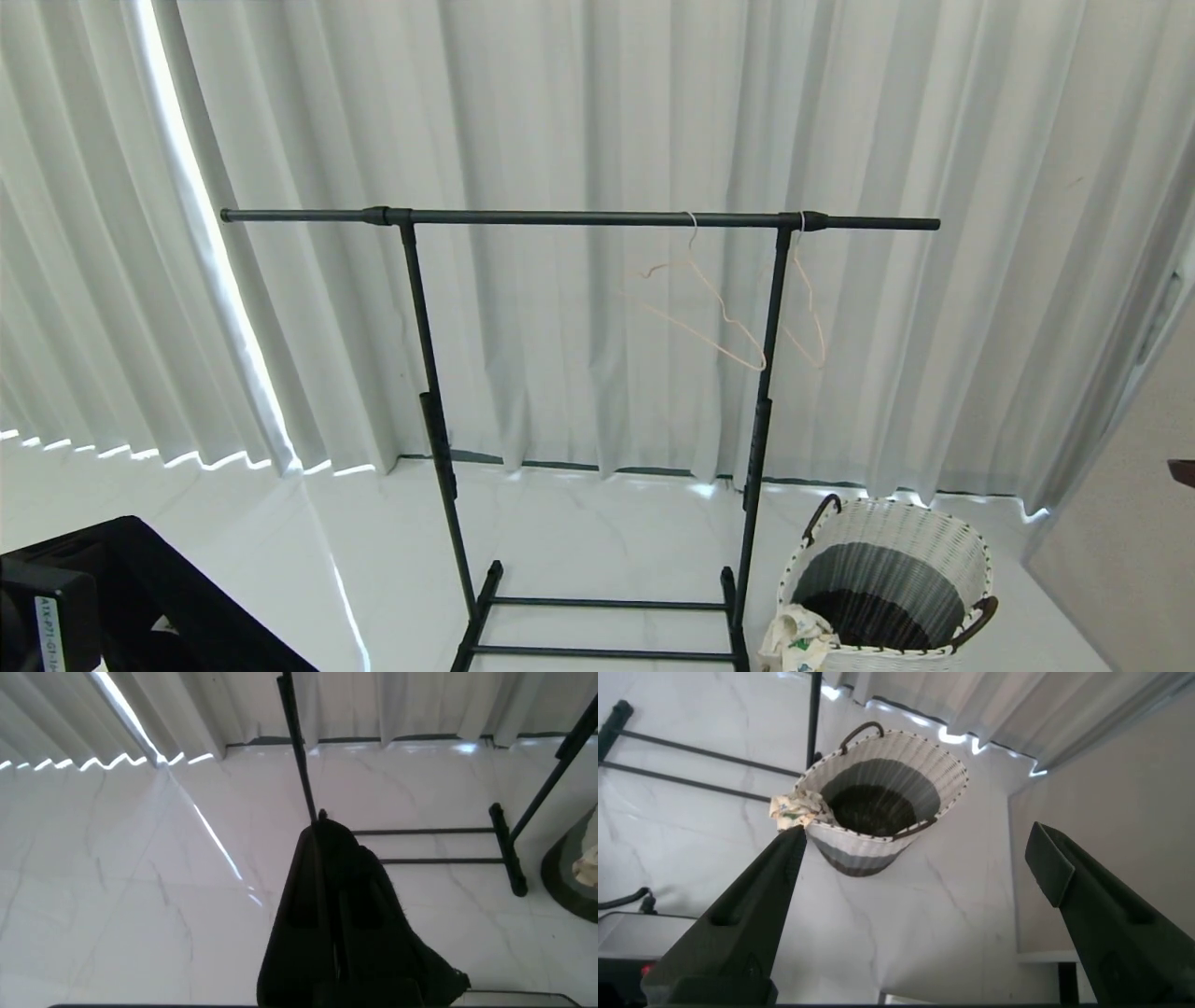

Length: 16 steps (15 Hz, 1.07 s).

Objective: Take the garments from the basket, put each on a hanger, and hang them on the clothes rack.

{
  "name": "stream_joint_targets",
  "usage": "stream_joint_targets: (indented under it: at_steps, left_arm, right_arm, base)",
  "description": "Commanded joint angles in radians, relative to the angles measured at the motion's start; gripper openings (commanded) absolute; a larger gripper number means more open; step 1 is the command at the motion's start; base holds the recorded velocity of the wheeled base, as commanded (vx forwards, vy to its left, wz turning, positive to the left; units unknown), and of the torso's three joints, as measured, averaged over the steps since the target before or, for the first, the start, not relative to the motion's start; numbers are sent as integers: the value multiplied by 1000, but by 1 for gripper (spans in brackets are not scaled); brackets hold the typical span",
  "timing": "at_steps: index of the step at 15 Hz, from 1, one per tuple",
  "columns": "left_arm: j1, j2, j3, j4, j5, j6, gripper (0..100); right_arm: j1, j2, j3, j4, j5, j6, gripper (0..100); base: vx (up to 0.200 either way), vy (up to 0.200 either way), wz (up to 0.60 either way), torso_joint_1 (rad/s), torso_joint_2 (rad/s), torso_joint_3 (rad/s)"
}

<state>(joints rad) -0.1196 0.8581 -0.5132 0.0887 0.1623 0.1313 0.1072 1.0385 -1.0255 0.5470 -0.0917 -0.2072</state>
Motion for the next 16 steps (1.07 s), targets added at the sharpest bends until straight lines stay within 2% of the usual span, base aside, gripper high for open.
stream_joint_targets:
  at_steps: [1, 6, 9, 15, 16]
  left_arm:
    - [0, 1, -4, 0, 0, 1, 0]
    - [0, -2, -11, 0, 0, 2, 0]
    - [0, -1, -36, 0, -1, 4, 0]
    - [0, -1, -53, 2, -1, 8, 0]
    - [0, 1, -53, 2, -1, 8, 0]
  right_arm:
    - [0, 2, 4, 1, 0, 0, 100]
    - [0, 3, 18, -1, 3, 3, 100]
    - [0, 2, 21, -1, 49, 5, 100]
    - [0, 2, 18, -1, 59, 3, 100]
    - [0, 3, 16, -1, 67, 3, 100]
  base:
    - [0, 0, 0, 232, -525, -290]
    - [0, 0, 0, 258, -552, -296]
    - [0, 0, 0, 242, -505, -263]
    - [0, 0, 0, 30, -61, -31]
    - [0, 200, 0, 2, 2, 2]
